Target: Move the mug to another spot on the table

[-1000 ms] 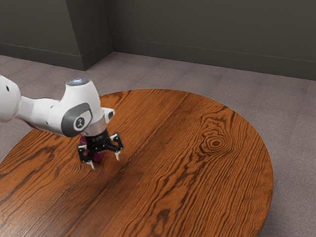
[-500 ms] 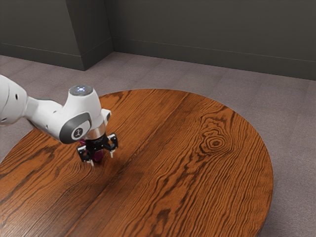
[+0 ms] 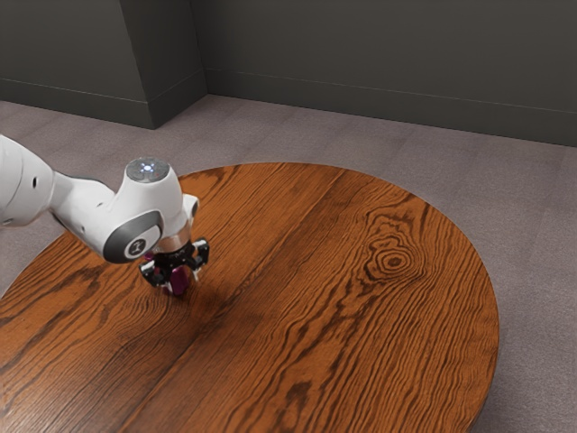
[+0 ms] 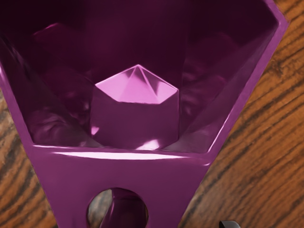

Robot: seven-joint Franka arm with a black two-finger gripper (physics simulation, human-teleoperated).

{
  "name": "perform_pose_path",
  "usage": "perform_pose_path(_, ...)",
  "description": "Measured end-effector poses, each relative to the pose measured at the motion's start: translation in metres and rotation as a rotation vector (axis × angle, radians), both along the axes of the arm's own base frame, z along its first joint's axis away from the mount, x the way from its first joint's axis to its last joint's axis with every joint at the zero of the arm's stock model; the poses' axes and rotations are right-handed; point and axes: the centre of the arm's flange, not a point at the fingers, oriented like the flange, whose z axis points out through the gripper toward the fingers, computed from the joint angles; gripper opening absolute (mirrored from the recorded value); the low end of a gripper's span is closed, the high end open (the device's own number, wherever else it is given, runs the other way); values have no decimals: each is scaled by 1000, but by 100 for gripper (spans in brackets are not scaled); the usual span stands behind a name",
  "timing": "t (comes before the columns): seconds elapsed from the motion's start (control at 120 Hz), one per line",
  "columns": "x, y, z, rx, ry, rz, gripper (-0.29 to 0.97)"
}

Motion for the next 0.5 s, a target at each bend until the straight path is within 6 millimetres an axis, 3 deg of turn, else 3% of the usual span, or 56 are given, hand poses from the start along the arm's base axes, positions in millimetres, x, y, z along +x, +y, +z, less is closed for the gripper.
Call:
perform_pose_path(0.2, 2, 7, 2, 21, -19, 4, 30)
perform_pose_path(0.5, 1, 14, 1, 30, -24, 24, 15)
